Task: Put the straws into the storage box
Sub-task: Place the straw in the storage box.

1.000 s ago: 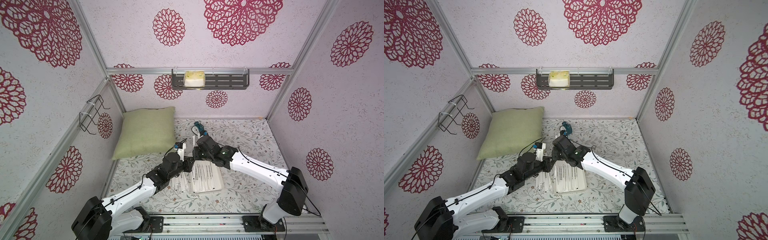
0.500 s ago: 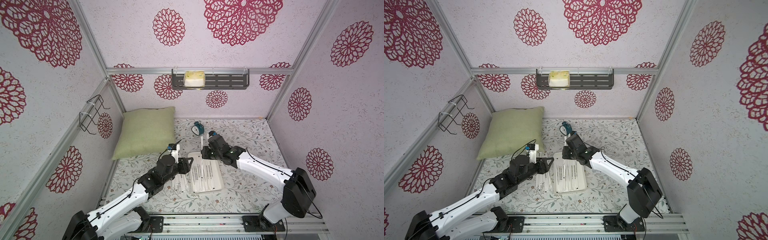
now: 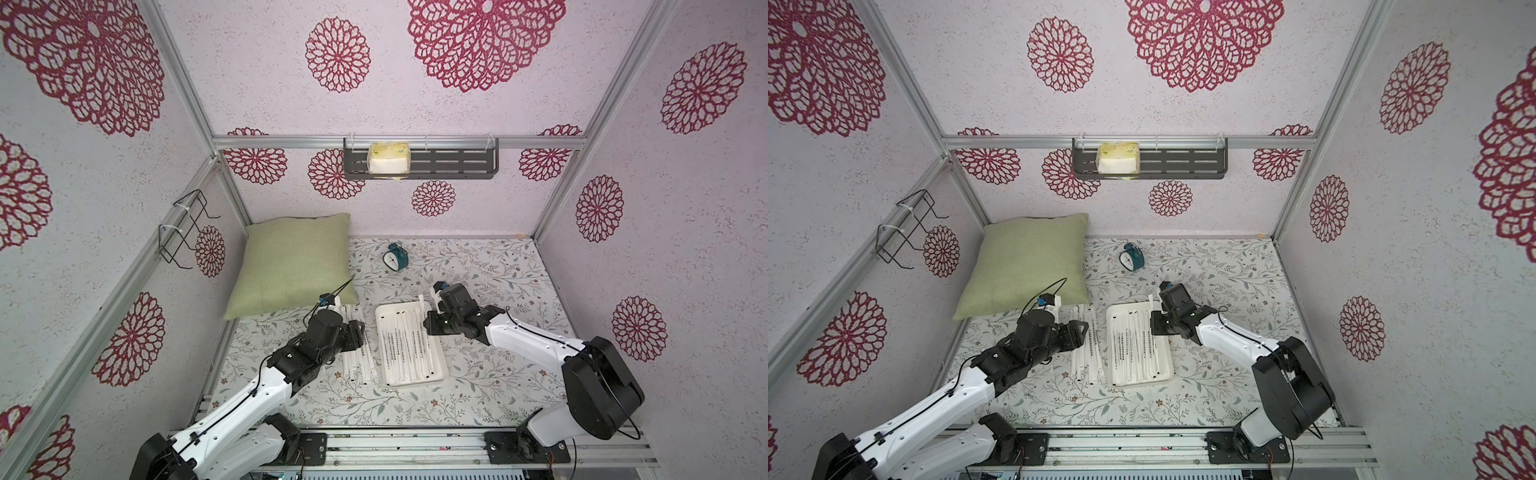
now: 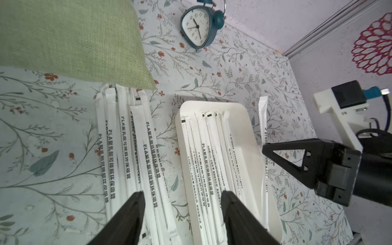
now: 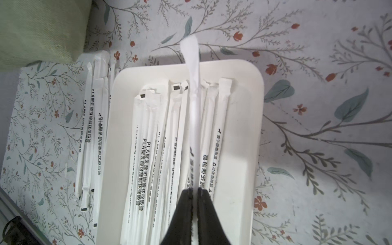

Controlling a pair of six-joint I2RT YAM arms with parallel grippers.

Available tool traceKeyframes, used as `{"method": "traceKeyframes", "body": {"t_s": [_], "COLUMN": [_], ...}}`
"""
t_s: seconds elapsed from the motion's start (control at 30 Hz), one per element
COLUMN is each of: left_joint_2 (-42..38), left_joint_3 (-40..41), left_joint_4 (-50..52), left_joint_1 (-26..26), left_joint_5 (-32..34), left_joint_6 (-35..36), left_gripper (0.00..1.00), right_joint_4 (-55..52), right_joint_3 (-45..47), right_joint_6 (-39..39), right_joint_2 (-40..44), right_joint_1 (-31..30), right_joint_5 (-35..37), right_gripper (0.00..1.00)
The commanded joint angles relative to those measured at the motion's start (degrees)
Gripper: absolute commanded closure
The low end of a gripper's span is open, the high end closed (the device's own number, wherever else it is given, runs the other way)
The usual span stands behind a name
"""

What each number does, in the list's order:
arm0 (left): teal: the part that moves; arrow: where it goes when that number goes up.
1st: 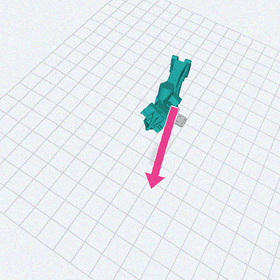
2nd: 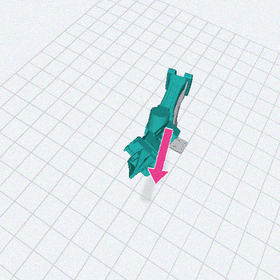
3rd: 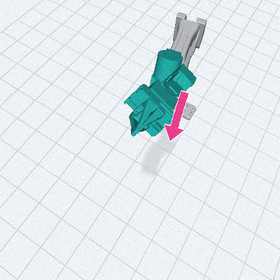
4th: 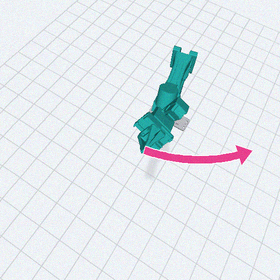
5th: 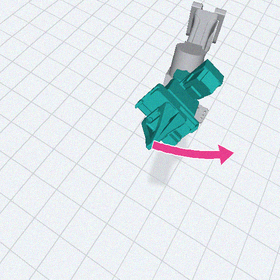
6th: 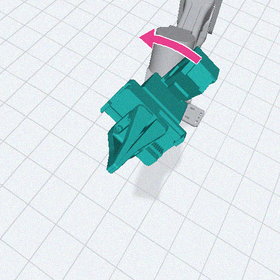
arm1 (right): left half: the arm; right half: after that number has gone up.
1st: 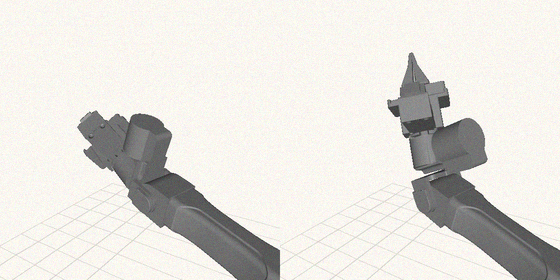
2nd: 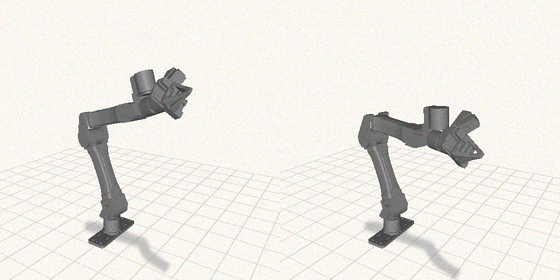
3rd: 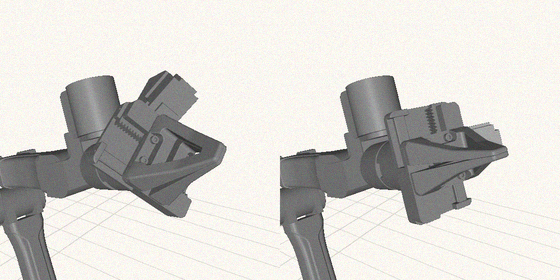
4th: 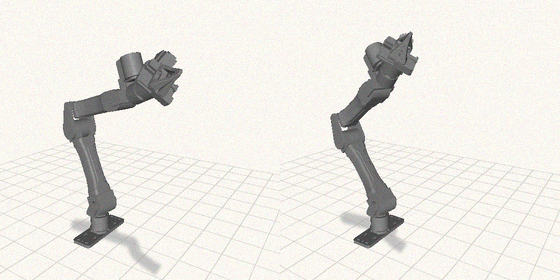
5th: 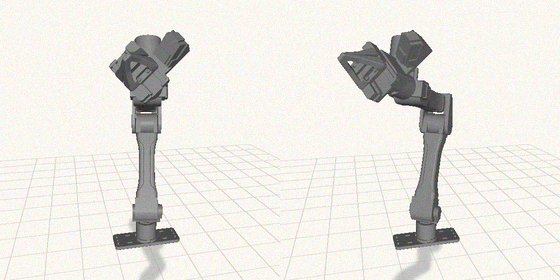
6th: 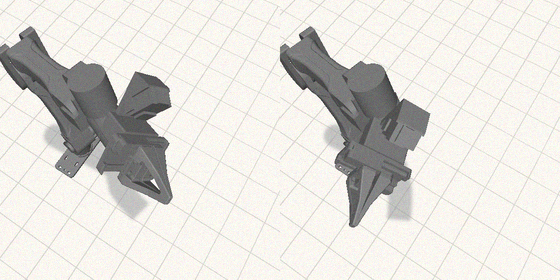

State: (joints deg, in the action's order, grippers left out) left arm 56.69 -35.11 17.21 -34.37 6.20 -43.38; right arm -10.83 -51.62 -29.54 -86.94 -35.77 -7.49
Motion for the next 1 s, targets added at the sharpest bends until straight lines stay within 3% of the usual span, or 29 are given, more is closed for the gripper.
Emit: {"method": "traceKeyframes", "body": {"t_s": [0.0, 0.97], "left_joint_2": [-0.15, -1.25], "left_joint_3": [-0.51, 1.19], "left_joint_4": [0.81, 0.73], "left_joint_1": [0.09, 0.09], "left_joint_5": [-0.38, 1.43], "left_joint_6": [-0.87, -0.31], "left_gripper": [0.36, 0.36], "right_joint_4": [4.00, 6.28], "right_joint_3": [0.67, 0.64], "right_joint_6": [0.24, -0.58], "right_joint_2": [-1.15, -8.97], "right_joint_1": [0.47, 1.62], "right_joint_5": [1.34, 3.84], "right_gripper": [0.89, 0.86]}}
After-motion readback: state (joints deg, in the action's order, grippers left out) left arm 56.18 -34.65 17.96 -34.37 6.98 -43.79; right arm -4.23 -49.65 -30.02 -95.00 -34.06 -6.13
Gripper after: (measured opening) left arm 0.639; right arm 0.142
